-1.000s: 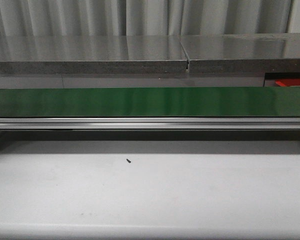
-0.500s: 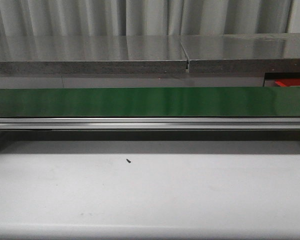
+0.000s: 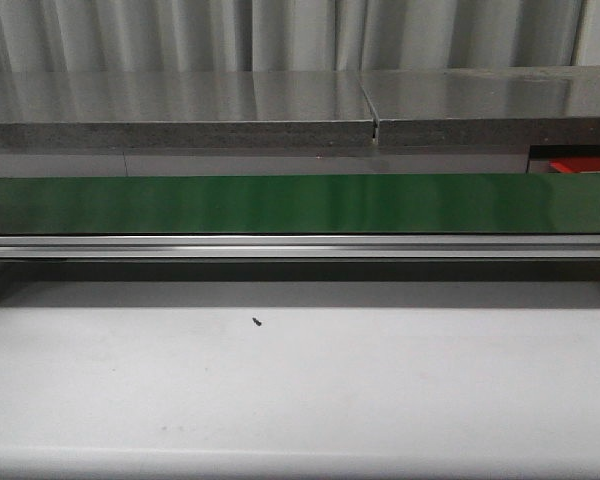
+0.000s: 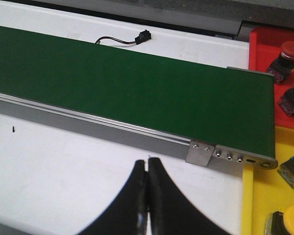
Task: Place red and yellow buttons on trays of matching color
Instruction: 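Place the red-capped button on the belt start and open the left gripper, then grasp a yellow-capped button with the left gripper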
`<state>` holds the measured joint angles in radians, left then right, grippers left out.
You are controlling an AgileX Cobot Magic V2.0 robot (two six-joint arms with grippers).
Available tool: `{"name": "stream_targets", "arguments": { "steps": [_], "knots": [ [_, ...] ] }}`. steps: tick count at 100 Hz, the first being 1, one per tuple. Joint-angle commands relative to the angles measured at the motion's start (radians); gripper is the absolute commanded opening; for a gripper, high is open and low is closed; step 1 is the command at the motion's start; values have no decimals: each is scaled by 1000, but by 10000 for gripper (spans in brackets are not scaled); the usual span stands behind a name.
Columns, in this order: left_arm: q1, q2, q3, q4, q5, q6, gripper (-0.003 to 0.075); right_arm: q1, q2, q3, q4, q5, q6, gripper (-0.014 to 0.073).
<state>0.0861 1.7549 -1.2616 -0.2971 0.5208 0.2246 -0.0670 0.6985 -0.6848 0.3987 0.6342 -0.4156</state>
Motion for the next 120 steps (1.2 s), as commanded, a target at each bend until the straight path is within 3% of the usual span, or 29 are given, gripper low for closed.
{"name": "stream_targets", "arguments": {
  "steps": [1,8,32,59,90,120],
  "knots": [
    [-4,-46,-28,-15,-43,2,571,3,-3,-28,13,-59,-14,-69],
    [-4,-52,-32,-15,-28,2,606,3,-3,-28,13,-59,-14,-69],
    [11,-103,-106,3,-19,2,603,3,-3,-28,13,-59,-14,-69],
    [146,-81,-272,3,37,2,603,3,-3,-28,13,-59,-14,-69],
    [316,120,-462,3,110,2,601,3,-3,-28,13,-59,-14,-69],
    [357,336,-632,11,144,2,601,3,-3,-28,13,-59,-14,-69]
  ]
}}
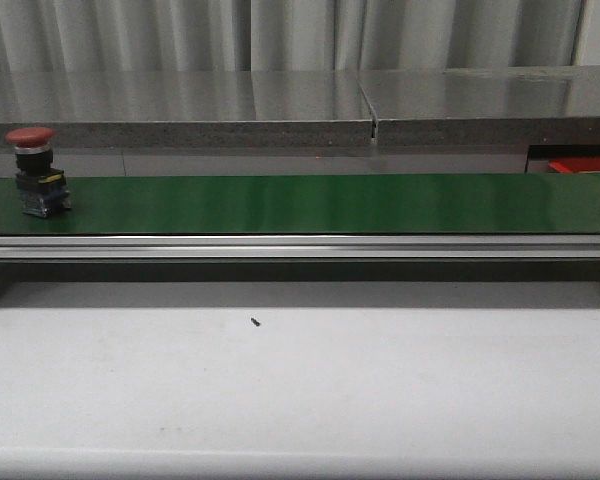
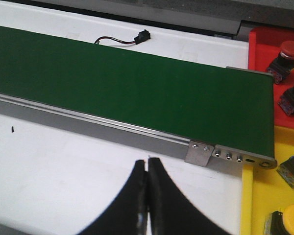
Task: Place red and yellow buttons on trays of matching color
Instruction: 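Grasp a yellow-capped button with the left gripper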
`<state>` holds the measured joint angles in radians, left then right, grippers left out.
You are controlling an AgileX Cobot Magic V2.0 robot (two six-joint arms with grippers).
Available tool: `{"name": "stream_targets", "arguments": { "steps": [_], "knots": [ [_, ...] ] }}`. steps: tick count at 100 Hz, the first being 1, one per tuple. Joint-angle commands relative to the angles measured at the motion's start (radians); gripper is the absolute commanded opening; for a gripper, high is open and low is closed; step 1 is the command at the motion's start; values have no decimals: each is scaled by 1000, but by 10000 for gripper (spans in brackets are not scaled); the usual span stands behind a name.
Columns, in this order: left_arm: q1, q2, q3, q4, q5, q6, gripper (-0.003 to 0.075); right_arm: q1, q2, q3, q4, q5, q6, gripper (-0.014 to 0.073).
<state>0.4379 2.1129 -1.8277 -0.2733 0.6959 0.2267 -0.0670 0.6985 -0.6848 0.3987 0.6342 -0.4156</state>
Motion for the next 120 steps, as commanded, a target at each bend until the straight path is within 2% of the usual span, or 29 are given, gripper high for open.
{"name": "stream_targets", "arguments": {
  "steps": [1,64,76,88,110,120],
  "knots": [
    [5,-18,-72,-12,-29,0,601,3,-3,-28,13,-59,-14,-69],
    [5,170,-240,-4,-28,0,601,3,-3,-28,13,-59,-14,-69],
    [5,179,-251,-6,-23,0,575,3,-3,-28,13,-59,-14,-69],
    [5,179,-251,-6,-28,0,461,3,-3,-28,13,-59,-14,-69],
    [5,179,-253,-12,-31,0,103,3,-3,-28,13,-59,-14,-69],
    [5,177,-265,-17,-14,0,-4,3,-3,-28,13,-59,-14,-69]
  ]
}}
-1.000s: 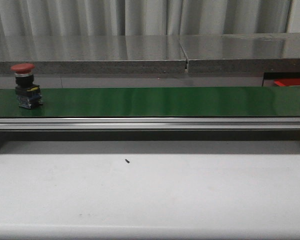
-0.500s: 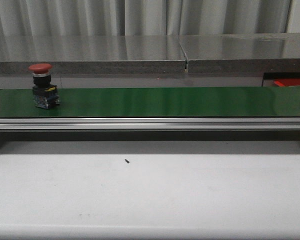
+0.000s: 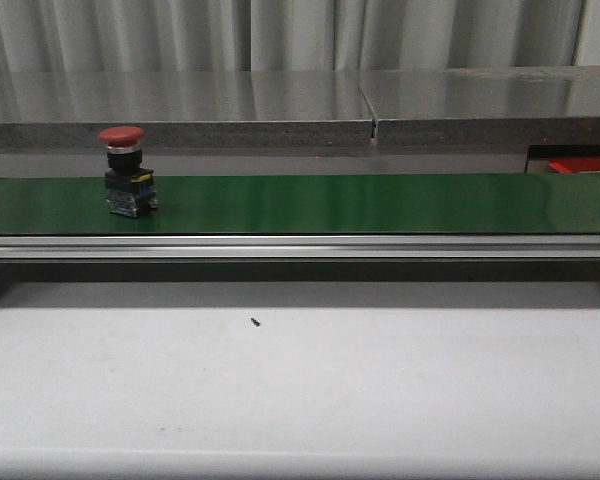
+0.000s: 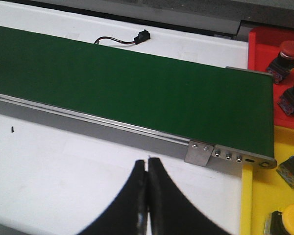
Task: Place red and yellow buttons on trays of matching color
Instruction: 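Grasp a yellow-capped button with the left gripper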
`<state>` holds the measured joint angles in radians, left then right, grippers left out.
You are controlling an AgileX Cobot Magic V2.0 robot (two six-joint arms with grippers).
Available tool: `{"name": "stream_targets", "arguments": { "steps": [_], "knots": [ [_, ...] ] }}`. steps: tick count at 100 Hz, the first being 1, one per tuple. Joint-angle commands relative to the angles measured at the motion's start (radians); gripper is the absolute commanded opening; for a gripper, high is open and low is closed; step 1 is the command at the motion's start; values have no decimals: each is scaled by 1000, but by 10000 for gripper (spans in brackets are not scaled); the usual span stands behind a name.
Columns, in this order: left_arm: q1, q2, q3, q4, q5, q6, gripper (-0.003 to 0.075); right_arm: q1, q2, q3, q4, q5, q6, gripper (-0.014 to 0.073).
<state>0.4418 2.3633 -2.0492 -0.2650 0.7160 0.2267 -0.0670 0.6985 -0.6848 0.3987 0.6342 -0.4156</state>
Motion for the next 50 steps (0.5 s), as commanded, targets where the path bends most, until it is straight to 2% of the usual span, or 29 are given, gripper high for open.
{"name": "stream_targets", "arguments": {
  "steps": [1,50],
  "knots": [
    [1,-76,-47,-25,-31,0,-16,3,-3,-28,13,-59,-14,-69],
    [-19,-274,-68,-136,92,0,-19,3,-3,-28,13,-59,-14,-69]
  ]
}}
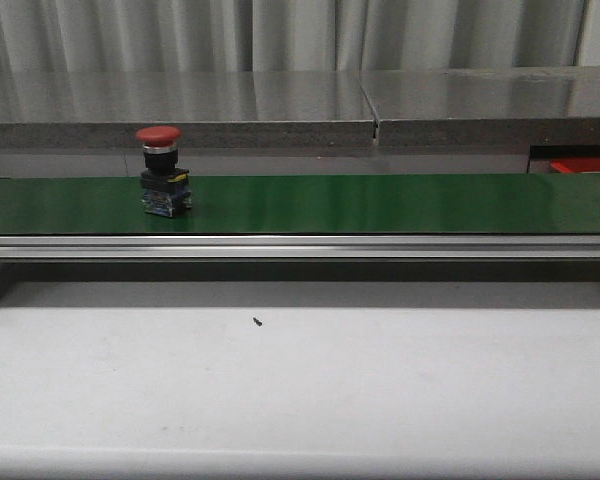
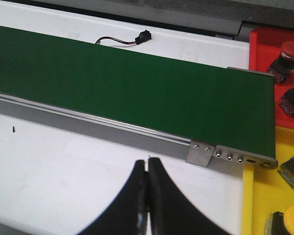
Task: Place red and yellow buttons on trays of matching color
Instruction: 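Grasp a yellow-capped button with the left gripper, then set the yellow-capped button on the belt start and release it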
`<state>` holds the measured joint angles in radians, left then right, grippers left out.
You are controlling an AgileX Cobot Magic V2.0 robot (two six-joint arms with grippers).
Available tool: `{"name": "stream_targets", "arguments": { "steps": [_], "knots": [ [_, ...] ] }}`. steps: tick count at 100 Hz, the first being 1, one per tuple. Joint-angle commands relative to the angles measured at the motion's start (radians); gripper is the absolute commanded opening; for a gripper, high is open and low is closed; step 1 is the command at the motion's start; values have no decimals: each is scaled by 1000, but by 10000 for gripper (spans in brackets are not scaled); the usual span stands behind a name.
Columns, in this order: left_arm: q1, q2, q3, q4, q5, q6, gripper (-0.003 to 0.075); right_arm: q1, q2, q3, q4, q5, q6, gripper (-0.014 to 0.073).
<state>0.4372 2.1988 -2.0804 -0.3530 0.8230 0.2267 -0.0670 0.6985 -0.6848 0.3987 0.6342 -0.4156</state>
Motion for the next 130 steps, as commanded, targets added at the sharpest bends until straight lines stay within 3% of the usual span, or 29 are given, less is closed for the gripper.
{"name": "stream_targets", "arguments": {
  "steps": [1,35,58,97,130],
  "knots": [
    [-18,-112,-37,-48,-14,0,-19,3,-3,-28,13,-59,-14,-69],
    [-151,-201,-15,-92,94,14,-19,3,-3,-28,13,-59,-14,-69],
    [-254,-326,137,-92,64,15,-19,3,-3,-28,13,-59,-14,-69],
    [-372,-631,707,-96,-240,62,-19,3,-3,-28,13,-59,-14,-69],
    [-376,-624,908,-102,-445,77,-19,3,-3,-28,13,-59,-14,-69]
  ]
}}
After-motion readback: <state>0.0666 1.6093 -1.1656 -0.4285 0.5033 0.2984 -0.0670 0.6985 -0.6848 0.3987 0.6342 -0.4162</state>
